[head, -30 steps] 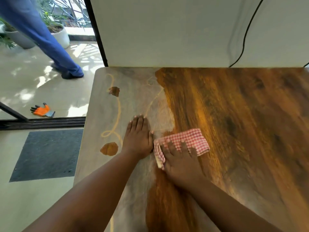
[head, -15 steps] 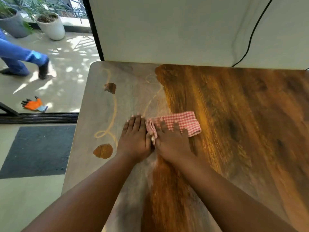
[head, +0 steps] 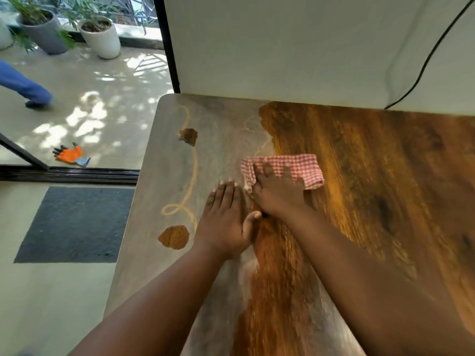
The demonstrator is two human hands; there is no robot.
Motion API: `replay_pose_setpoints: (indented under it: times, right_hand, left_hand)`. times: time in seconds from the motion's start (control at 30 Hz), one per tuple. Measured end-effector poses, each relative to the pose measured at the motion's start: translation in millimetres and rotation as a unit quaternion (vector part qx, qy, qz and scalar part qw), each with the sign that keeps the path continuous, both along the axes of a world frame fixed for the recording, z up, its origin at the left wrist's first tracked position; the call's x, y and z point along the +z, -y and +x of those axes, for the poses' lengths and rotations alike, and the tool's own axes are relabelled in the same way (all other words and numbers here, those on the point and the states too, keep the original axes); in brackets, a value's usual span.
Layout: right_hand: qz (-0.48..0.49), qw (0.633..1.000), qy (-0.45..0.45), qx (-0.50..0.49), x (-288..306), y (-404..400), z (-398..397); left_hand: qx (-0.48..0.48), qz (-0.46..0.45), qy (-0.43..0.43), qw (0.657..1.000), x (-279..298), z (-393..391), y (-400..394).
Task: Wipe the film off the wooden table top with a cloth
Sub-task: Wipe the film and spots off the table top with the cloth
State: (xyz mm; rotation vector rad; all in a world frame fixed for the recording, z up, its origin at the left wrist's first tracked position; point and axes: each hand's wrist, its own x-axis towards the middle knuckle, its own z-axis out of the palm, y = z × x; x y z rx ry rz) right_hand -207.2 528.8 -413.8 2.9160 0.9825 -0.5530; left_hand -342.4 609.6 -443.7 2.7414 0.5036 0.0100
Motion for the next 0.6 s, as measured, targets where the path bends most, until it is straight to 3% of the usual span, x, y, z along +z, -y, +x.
replay_pose_setpoints:
  times: [0.13,0.3,0.47,0.6]
  right_hand:
    - [0.006,0.996,0.002,0.090,-3.1,13.2,-11.2]
    - [-0.027,0.998,0.015,0.055,-5.3,72.9,15.2]
    - [-0.022,0.999,-0.023,-0.020,6.3,1.0,59.0]
    - [0.003,1.000,0.009,0.022,-2.9,-0.6,33.2]
  left_hand:
    - [-0.012,-0.008,0.015,1.000,2.3,-1.6,1.1]
    - [-0.013,-0.002,-0.024,1.000,4.9,-1.4,-0.8]
    - [-0.002,0.072,0.047,0.996,23.0,37.7,-43.5]
    - [0.061,0.084,0.071,0.992,23.8,84.9,-86.2]
